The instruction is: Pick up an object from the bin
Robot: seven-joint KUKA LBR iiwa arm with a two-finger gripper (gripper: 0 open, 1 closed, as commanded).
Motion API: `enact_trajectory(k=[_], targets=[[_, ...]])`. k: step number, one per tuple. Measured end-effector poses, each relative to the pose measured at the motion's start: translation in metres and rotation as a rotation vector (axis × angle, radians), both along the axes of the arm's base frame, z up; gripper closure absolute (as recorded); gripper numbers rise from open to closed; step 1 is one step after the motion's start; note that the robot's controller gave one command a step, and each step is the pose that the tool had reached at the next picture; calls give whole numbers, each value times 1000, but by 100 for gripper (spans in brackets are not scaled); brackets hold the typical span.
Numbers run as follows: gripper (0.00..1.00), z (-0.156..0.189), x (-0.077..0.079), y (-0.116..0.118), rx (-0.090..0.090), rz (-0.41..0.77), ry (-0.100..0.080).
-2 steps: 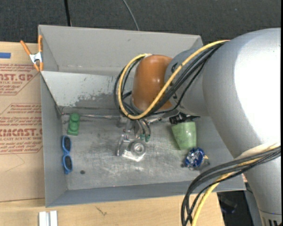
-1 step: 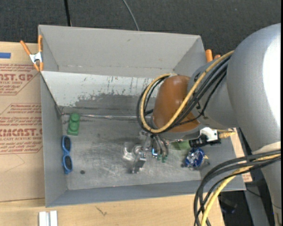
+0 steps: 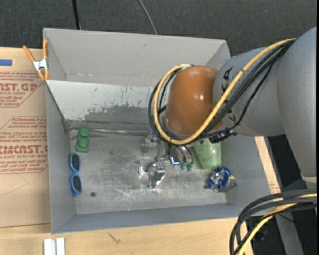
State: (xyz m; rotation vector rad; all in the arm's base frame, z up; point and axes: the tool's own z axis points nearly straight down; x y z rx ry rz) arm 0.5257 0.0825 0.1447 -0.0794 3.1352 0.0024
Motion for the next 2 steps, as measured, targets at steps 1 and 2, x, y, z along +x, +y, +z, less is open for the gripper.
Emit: enact_trajectory(k=[1,2], targets=[[0,-69,1,-96,-4,10,5],[0,-71,-5,-44,-3,91,-7]])
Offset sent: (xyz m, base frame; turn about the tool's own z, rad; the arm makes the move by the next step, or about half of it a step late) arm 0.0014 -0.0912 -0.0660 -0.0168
